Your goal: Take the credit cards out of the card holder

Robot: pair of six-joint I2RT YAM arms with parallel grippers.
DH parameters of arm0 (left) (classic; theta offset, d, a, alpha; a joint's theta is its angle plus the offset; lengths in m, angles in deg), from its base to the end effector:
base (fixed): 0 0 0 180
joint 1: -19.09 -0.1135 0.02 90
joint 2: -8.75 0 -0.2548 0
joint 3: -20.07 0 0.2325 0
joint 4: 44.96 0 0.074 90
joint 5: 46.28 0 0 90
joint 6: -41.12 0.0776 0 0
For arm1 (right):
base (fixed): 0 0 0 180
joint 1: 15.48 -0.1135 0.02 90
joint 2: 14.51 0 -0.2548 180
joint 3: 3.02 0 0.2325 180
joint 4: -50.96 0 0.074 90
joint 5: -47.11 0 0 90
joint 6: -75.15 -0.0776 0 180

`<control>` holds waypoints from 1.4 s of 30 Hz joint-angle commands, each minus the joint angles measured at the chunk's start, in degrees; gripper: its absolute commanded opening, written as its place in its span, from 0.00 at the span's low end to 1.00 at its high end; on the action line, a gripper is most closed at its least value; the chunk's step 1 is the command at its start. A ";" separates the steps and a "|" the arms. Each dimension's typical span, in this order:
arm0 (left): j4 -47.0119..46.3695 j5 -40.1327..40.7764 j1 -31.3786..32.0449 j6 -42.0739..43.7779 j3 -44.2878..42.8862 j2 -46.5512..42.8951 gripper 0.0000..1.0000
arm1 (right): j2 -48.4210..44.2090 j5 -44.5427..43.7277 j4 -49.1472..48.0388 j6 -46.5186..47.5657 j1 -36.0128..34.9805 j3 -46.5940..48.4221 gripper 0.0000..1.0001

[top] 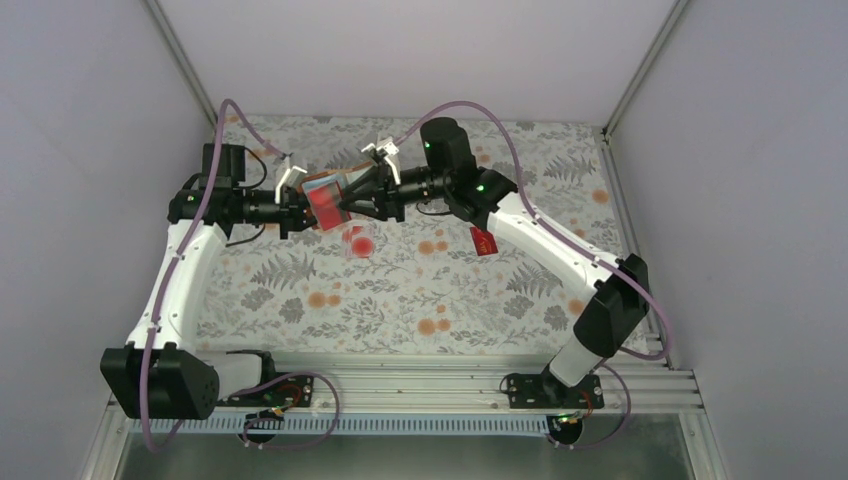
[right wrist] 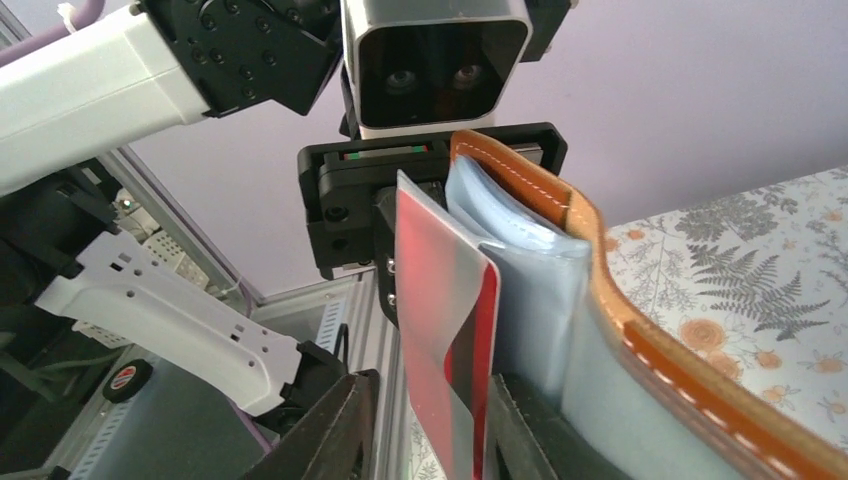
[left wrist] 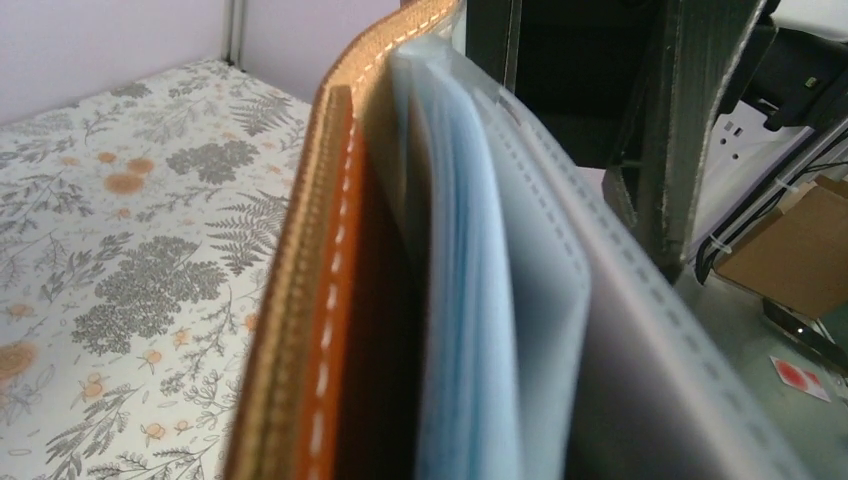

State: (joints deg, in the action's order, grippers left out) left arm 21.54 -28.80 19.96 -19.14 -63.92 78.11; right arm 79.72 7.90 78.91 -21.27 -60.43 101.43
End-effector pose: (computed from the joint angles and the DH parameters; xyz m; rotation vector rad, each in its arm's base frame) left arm 0.2141 -0.0773 0.3341 0.9828 1.7351 -1.2065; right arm 0.2299 0.3144 0.3714 -1.2540 1.5832 1.4203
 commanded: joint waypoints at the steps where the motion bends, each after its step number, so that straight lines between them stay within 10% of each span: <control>1: -2.51 -3.30 2.12 0.77 0.02 -0.89 0.02 | 1.55 9.07 -2.81 1.04 -3.42 0.56 0.33; 10: -2.65 -2.90 2.17 0.65 -0.02 -0.83 0.02 | -2.10 13.88 -3.92 4.87 -4.97 -1.05 0.36; 20: -2.34 -2.89 2.15 0.90 0.04 -1.25 0.02 | 0.18 -9.59 1.52 0.58 -6.01 2.52 0.39; 29: -0.84 -3.92 2.13 2.79 -0.17 -1.47 0.03 | -2.51 -7.30 1.83 2.56 -5.79 1.53 0.04; 42: 10.22 -13.28 2.06 16.93 -2.85 -1.18 0.61 | -8.15 -6.82 1.81 0.62 0.38 -2.34 0.04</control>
State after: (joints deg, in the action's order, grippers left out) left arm 26.74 -34.85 21.25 -10.09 -64.12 77.76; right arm 73.08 2.80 81.95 -20.66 -62.20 100.01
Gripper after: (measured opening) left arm 0.578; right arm 0.042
